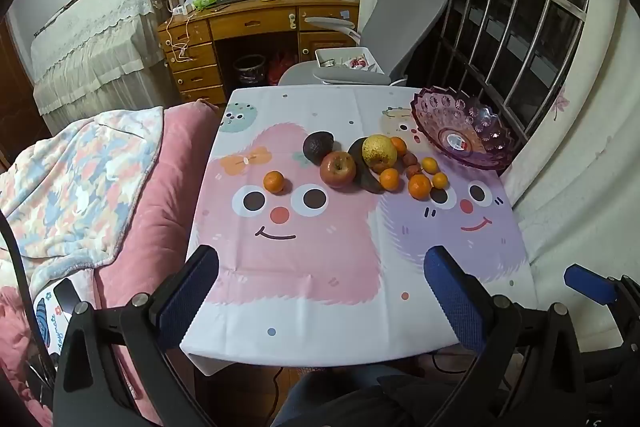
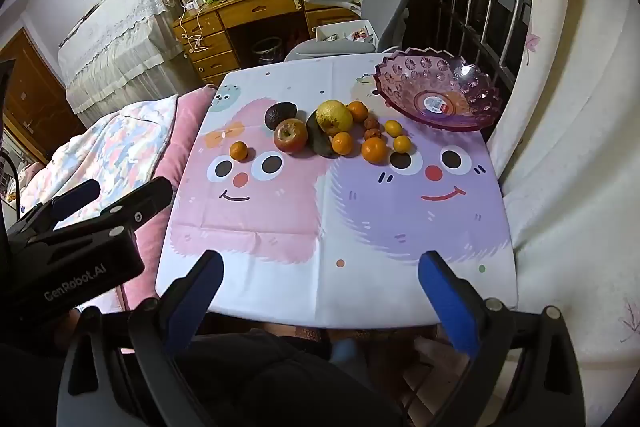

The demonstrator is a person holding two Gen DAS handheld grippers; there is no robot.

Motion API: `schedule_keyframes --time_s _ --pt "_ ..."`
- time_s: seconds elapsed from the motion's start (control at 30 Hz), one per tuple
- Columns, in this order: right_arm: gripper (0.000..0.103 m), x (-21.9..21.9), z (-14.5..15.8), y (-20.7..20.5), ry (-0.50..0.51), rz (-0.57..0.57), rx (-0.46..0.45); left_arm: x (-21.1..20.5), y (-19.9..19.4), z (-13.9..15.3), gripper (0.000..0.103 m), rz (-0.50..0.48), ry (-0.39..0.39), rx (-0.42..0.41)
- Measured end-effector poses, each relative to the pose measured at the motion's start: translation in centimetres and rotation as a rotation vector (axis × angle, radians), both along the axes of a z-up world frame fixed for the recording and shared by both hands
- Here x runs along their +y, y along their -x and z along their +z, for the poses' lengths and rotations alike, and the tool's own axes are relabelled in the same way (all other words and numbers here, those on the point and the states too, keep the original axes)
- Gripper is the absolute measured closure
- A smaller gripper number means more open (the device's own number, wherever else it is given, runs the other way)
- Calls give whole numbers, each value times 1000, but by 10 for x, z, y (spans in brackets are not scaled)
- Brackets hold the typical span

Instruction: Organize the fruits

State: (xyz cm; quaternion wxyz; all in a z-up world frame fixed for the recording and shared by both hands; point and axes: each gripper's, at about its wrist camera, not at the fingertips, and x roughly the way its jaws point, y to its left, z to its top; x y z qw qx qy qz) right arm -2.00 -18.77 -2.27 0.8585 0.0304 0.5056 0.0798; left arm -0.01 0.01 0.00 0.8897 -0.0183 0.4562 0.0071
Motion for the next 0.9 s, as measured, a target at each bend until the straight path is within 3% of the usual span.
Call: schedule_keyframes --time_s 0.9 --pt "4 0 -3 -5 0 -1 8 0 0 0 1 0 -6 5"
